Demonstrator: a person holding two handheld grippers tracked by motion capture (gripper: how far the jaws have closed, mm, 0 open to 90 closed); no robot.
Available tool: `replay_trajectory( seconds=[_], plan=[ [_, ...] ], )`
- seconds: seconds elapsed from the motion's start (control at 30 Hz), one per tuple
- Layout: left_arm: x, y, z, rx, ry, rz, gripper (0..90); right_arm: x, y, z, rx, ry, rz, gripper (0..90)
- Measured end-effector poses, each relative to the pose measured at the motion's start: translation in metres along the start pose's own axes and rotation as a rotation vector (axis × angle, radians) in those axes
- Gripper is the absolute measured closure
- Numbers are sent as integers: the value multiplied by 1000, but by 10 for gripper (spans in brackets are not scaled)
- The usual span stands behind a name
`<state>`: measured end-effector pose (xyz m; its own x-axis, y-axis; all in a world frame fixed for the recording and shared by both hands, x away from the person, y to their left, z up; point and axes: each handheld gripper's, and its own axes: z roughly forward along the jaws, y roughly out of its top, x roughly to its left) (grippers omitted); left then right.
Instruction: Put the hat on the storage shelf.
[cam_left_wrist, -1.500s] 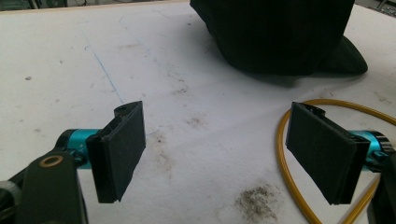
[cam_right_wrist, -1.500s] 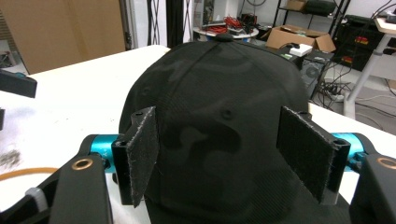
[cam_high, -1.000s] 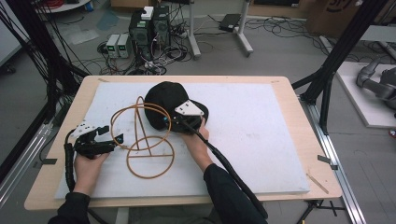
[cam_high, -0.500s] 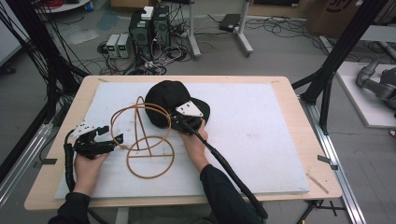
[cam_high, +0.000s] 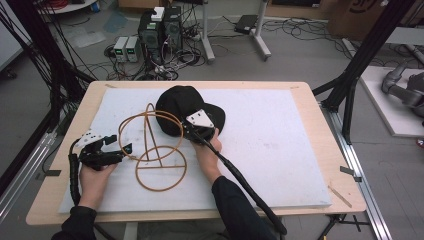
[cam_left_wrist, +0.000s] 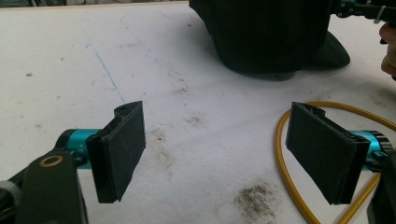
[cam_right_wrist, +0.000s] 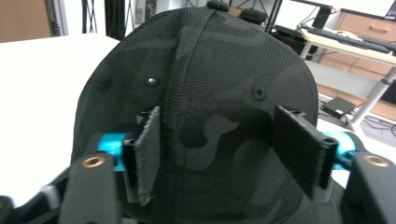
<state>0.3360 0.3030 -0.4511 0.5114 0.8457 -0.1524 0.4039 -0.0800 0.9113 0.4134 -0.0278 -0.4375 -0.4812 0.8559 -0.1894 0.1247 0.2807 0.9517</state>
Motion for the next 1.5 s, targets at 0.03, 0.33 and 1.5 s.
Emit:
replay_trajectory(
  seconds=[0.03,0.33,1.5],
  plan=[
    [0,0,0,-1,0,-1,201,0,0,0,8,5,13,443],
    [0,0,0,4,-2,6,201,-5,2,0,42,80,-16,846],
    [0,0,0,9,2,1,201,-79,50,-51,-114,77,113,889]
  ],
)
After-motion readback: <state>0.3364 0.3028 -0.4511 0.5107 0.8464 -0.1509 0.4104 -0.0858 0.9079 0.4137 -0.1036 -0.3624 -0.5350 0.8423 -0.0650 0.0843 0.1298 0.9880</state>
